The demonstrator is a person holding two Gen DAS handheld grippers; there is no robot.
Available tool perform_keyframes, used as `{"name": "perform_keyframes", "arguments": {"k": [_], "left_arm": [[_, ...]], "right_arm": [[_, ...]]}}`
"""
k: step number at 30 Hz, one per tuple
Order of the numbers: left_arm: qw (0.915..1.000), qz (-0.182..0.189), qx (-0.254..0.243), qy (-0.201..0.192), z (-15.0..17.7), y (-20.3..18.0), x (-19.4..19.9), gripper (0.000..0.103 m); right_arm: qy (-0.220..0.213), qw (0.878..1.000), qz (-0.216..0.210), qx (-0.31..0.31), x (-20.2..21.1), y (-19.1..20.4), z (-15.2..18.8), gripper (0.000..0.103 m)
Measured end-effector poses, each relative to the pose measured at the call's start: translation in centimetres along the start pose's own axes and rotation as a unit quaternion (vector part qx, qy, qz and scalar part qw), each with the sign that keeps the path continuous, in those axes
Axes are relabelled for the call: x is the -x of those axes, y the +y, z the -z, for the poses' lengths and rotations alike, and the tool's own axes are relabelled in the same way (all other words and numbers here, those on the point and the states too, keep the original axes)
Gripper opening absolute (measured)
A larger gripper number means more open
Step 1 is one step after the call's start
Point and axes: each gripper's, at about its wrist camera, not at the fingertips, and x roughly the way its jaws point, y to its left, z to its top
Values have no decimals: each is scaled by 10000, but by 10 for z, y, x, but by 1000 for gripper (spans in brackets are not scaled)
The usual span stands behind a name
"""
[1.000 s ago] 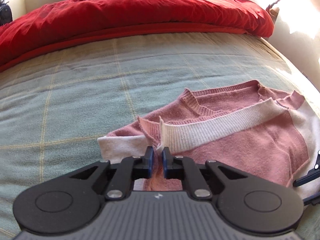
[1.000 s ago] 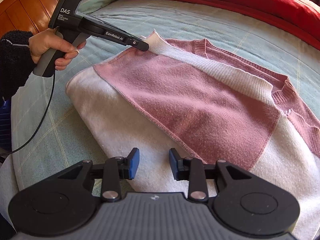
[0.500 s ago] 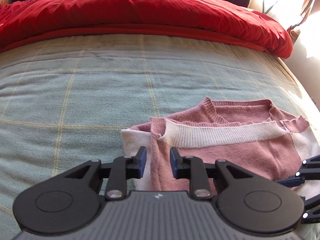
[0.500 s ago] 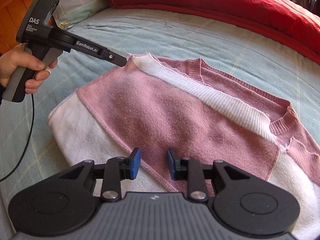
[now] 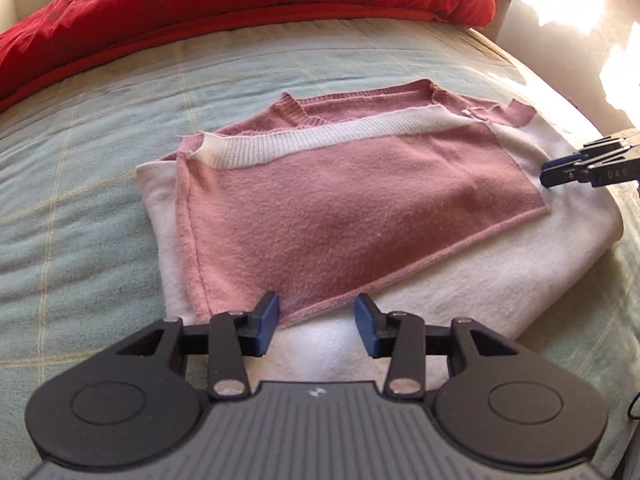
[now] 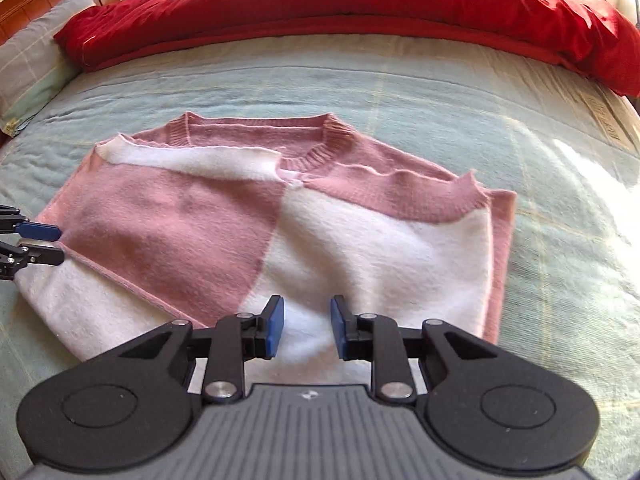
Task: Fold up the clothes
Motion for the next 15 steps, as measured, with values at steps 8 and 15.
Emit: {"name": "perform_keyframes", "arguments": {"k": [8,15], "left_arm": [[9944,147,-1046,40,5,-55,32,49],[9979,-12,-309,560,61,-52,23,50]], "right_arm": [[329,9918,-348,1185,39,41,23,33],[896,9878,-51,1272,25,34,58,34]]}}
